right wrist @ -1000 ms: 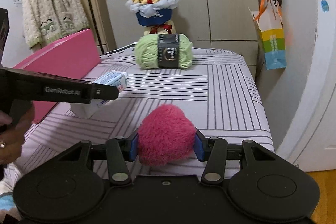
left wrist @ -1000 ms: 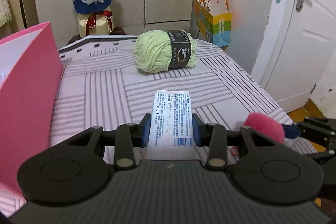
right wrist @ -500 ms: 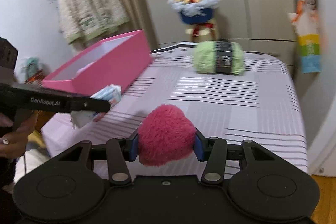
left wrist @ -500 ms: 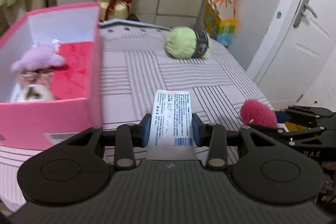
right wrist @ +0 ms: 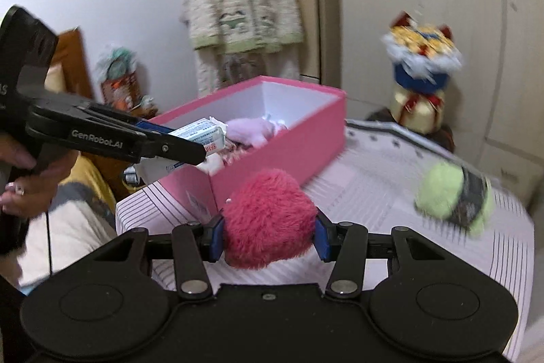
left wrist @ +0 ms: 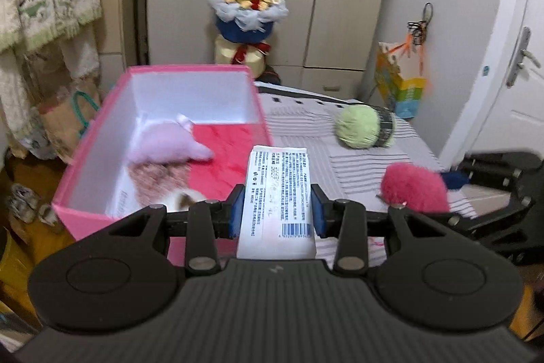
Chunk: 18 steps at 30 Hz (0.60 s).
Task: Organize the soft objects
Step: 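Carry the tag and pink heart over the pink box with both grippers, then lower both items into the box and open both grippers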
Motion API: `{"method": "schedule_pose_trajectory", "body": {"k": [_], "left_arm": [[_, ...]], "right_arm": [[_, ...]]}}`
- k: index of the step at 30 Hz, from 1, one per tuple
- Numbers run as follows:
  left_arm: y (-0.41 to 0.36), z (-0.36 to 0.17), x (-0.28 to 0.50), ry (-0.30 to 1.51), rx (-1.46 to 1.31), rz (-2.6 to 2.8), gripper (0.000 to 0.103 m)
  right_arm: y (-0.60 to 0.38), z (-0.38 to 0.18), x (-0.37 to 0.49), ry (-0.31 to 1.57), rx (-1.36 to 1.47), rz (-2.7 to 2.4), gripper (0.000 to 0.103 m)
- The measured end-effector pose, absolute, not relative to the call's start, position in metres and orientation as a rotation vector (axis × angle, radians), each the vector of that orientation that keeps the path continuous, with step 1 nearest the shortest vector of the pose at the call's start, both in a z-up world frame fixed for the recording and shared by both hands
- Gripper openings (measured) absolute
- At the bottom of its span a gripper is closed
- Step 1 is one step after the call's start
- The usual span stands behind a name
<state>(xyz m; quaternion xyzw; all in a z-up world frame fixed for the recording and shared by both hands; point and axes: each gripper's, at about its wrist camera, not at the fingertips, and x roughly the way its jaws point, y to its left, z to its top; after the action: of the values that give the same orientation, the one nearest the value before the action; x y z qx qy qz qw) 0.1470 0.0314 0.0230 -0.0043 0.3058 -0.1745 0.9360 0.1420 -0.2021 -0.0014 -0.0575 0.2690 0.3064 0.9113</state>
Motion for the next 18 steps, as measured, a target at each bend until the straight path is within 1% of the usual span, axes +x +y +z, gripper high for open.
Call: {"method": "schedule_pose_trajectory", "body": {"k": [6,11,18], "left_arm": [[0.057,0.032,0.183,0.638,-0.025,-0.315,0.038],[0.065,0.031,0.226,0.665,-0.033,-0.298,0.038],[0.077,0.017,0.298,0.737,-0.028,-0.218,0.038]], "right_arm": [[-0.172,0.019,0.190,0.501,-0.187,0.706,0.054],[-0.143,0.018,0.241,0.482,-0.227,0.729,0.054],[-0.109,0.010,0.311,0.515,-0.311,0.730,0.054]]}}
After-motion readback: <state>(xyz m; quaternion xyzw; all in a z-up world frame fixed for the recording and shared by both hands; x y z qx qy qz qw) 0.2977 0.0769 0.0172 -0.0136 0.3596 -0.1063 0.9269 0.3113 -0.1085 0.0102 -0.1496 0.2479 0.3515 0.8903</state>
